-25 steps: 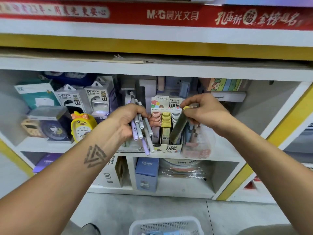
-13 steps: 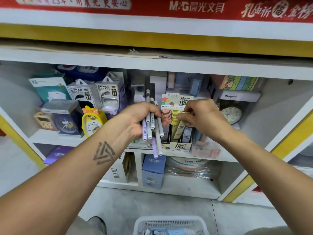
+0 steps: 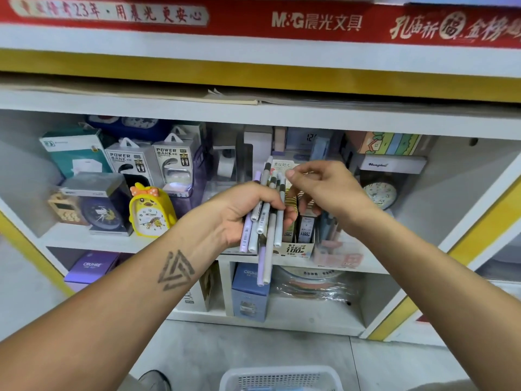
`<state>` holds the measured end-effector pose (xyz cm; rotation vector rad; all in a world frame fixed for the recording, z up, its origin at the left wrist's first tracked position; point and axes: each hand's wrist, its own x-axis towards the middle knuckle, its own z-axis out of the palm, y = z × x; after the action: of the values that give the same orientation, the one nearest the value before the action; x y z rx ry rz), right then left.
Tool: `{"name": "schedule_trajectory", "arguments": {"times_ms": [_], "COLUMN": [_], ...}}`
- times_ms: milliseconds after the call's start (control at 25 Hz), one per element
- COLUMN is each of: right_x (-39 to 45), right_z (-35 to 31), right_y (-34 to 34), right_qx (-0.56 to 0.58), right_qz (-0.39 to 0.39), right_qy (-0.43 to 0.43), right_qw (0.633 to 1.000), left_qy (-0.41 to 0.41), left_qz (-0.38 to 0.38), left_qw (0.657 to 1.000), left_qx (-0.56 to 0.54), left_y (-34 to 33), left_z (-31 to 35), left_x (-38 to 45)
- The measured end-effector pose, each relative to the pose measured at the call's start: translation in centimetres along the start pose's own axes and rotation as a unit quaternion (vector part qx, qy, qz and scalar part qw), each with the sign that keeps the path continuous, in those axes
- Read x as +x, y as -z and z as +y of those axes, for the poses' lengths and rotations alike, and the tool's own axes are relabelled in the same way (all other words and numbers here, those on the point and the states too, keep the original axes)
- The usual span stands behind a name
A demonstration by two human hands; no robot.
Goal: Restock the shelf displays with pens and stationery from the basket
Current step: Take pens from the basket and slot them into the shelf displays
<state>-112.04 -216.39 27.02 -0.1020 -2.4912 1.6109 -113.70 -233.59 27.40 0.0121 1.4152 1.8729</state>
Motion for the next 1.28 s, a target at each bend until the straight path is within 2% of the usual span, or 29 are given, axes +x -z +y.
{"name": "schedule_trajectory", "arguments": {"times_ms": [160,240,360,440,600,800,1080,1280], "right_x": [-0.3,-0.5,-0.7,-1.0,-1.6,-2.0,-1.6,-1.4], "right_z": [0.3,0.5,0.9,1.4,2.6,4.7,6.9,7.1], "right_y": [1.1,2.5,5.2,6.9,9.4,10.8,10.5,10.0], "right_qx": [0.103,0.176,0.237,0.194,0.005,-0.217,-0.338,-0.335], "right_qz": [-0.006,0.028,0.104,0.149,0.186,0.204,0.141,0.118], "right_qy": [-0.062,-0.081,-0.072,-0.041,0.028,0.107,0.122,0.121], "right_qw": [0.993,0.981,0.963,0.969,0.982,0.949,0.922,0.927], "left_qy": [0.003,0.006,0.015,0.023,0.023,0.017,0.025,0.024], "left_qz": [-0.032,-0.043,-0.010,0.008,0.015,0.002,-0.009,-0.011], "left_qw": [0.999,0.999,1.000,1.000,0.999,1.000,0.999,0.999], "left_qx": [-0.004,-0.013,-0.013,-0.019,-0.026,-0.024,-0.018,-0.021], "left_y": [-1.5,-2.0,-2.7,-3.0,-3.4,-4.0,-4.3,-4.1], "left_z": [-0.5,-0.7,-0.9,-1.1,-1.3,-1.8,-2.4,-2.5], "left_x": [0.3,0.5,1.1,1.6,2.5,3.5,4.4,4.6]}}
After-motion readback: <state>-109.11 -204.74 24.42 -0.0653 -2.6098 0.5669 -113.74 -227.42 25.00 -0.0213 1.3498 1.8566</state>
